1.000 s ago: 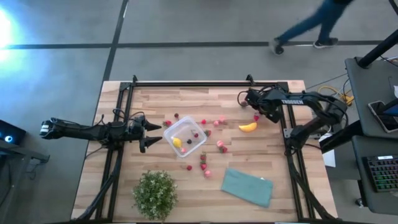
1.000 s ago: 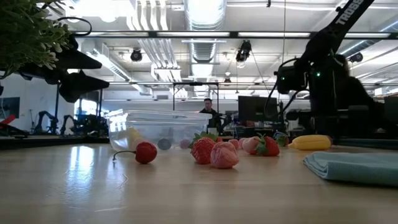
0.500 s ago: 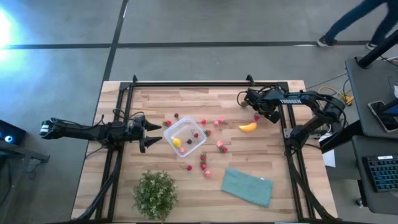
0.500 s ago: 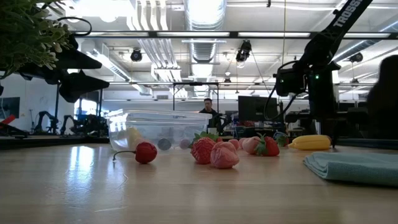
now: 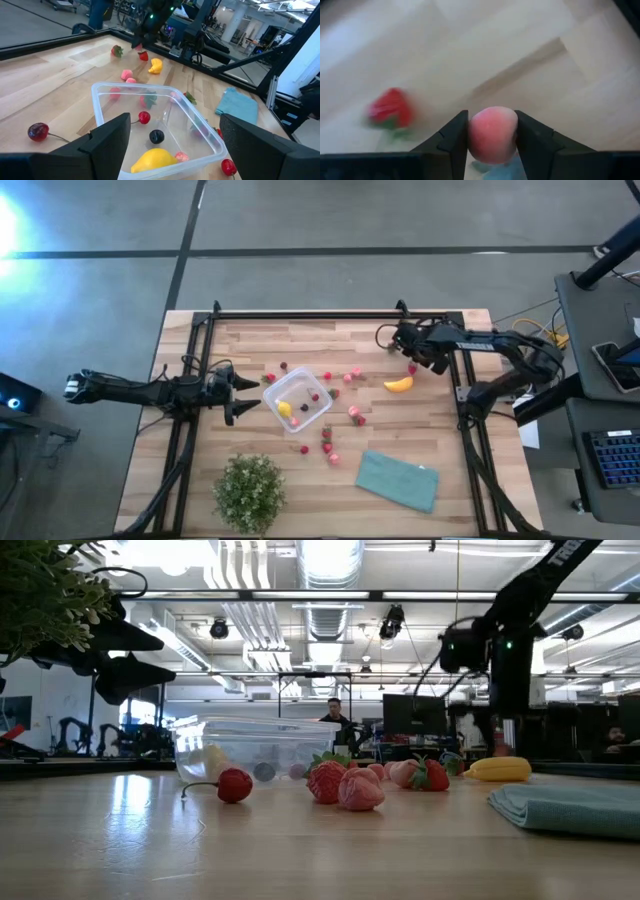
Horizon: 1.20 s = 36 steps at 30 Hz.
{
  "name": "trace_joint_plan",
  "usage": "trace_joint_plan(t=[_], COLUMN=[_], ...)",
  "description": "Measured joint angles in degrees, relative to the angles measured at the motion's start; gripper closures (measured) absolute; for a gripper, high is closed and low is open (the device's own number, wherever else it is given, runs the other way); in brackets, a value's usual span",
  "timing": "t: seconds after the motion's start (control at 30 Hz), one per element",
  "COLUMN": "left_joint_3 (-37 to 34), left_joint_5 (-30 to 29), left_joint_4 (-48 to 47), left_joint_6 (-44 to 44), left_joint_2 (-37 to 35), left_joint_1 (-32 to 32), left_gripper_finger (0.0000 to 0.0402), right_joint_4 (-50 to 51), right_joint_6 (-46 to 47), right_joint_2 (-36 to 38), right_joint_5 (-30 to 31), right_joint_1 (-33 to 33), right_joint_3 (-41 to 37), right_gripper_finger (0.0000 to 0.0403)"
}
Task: Pick and placing Produce into tupperware
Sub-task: Put the pink peach into the transparent bin
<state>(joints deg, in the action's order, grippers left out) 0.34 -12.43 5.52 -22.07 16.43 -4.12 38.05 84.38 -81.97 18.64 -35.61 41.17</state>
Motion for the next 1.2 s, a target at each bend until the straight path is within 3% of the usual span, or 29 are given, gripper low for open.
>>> trace_joint_plan(t=[0.17,0.3,0.47,0.57,0.83,1.2], left_joint_3=[0.0,0.0,0.0,0.0,0.0,0.0], left_joint_5=[0.0,0.0,0.0,0.0,0.0,0.0], left_joint_4=[0.0,0.0,0.0,0.0,0.0,0.0], left_joint_6=[0.0,0.0,0.0,0.0,0.0,0.0], left_joint_2=[0.0,0.0,0.0,0.0,0.0,0.0], left_joint_1=[0.0,0.0,0.0,0.0,0.0,0.0], left_gripper_finger=[0.0109,0.0109,0.0109,0.0109,0.0109,0.0109], right_joint_4=[-2.7,-13.7,-29.4,-33.1,-30.8,-3.4], right_joint_6=[-6.6,-16.2,-19.1,-20.0,-28.9,-41.3], right_joint_2=[6.2,9.2,7.1,2.5,-15.8,-34.3], right_joint_5=[0.3,-5.2,-7.7,-7.3,-9.0,-4.5], right_joint_1=[6.2,13.5,22.3,26.0,32.6,35.2], right_joint_3=[2.7,4.3,6.5,9.7,26.1,53.2], right_gripper_finger=[0.0268,0.0268,0.0265,0.0263,0.0262,0.0252])
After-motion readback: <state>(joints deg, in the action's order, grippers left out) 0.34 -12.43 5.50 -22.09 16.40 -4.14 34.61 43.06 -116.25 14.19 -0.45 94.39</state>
